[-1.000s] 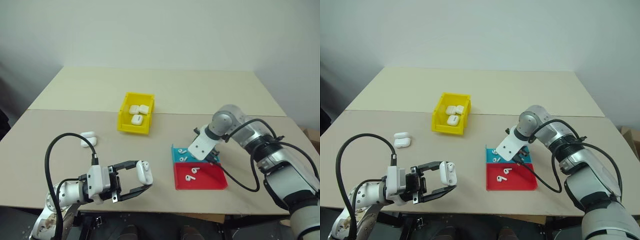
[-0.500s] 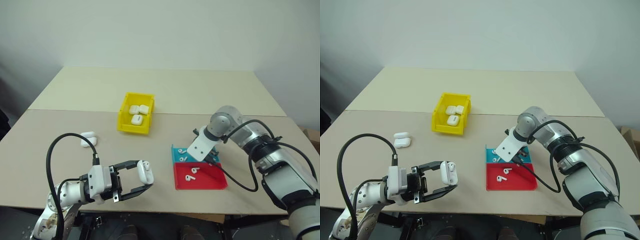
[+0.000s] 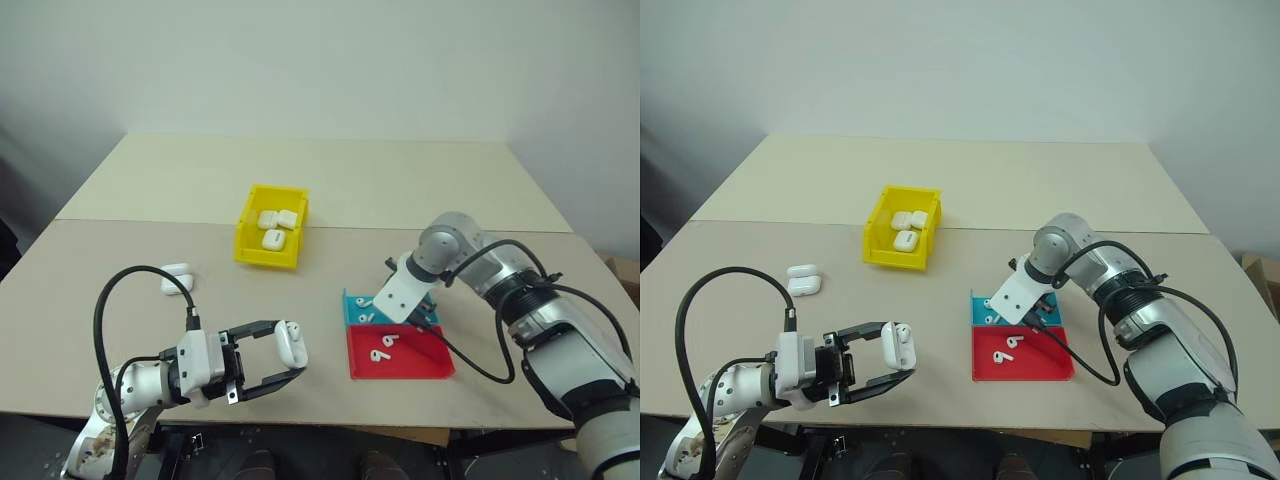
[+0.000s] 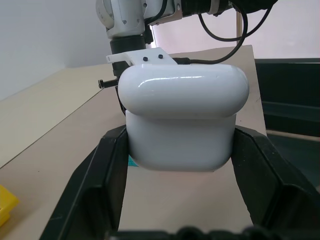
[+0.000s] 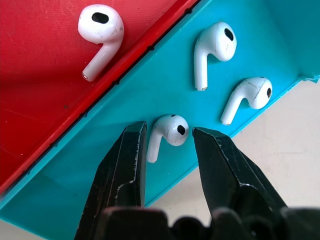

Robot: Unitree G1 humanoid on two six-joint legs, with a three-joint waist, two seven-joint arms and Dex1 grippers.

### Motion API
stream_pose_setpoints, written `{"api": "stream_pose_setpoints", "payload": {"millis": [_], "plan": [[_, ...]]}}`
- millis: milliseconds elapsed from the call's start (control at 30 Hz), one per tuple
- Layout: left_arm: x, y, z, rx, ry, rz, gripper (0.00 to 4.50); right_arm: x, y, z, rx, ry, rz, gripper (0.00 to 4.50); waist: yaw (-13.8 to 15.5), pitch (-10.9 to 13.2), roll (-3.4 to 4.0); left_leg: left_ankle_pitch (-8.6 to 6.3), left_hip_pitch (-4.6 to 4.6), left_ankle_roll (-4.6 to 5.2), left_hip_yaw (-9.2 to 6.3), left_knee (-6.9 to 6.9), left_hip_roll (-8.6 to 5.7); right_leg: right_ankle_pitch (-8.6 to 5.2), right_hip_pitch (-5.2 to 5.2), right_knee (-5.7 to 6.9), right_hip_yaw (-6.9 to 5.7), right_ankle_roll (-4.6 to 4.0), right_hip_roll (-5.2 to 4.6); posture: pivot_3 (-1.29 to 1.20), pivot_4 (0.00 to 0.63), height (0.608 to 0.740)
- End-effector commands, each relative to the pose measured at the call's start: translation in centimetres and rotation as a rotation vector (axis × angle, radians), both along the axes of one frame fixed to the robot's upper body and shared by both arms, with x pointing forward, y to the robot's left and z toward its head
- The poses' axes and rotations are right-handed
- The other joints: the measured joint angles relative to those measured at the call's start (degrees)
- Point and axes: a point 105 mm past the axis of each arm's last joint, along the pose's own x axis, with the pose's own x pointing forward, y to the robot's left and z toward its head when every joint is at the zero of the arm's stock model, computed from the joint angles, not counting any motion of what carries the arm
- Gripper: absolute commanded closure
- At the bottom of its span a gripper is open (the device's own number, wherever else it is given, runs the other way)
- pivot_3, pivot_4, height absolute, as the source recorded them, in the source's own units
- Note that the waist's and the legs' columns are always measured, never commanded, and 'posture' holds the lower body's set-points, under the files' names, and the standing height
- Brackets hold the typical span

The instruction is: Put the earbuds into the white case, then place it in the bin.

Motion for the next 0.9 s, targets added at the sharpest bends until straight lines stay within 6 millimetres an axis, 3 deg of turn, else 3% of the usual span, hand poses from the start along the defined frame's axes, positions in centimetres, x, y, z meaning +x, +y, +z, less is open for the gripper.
{"api": "stream_pose_setpoints", "payload": {"millis": [33,100,667,900], "plan": [[-0.2,-0.4,0.9,-0.008,-0.06,-0.016,1.72,-0.3,0.4,0.4,0.008,0.0,0.023,2.84,0.0,0.0,0.0,0.0,0.0,0.0,0.0,0.0,0.0,0.0,0.0,0.0,0.0,0.0,0.0,0.0,0.15,0.74],[-0.3,-0.4,0.9,-0.007,-0.06,-0.015,1.72,-0.3,0.4,0.3,0.01,-0.003,0.023,3.25,0.0,0.0,0.0,0.0,0.0,0.0,0.0,0.0,0.0,0.0,0.0,0.0,0.0,0.0,0.0,0.0,0.15,0.74],[-0.1,-0.3,0.9,-0.001,-0.064,-0.01,1.72,-0.3,0.1,0.6,0.015,-0.024,0.016,3.25,0.0,0.0,0.0,0.0,0.04,0.0,0.0,0.0,0.0,0.0,0.04,0.0,0.0,0.0,0.0,0.0,0.15,0.74],[-0.1,0.1,0.3,0.033,-0.047,-0.005,1.72,-0.2,0.6,2.7,0.085,-0.002,-0.095,3.25,0.0,0.0,0.0,0.0,0.04,0.0,0.0,0.0,0.0,0.0,0.03,0.03,0.0,0.0,0.01,0.0,0.15,0.74]]}}
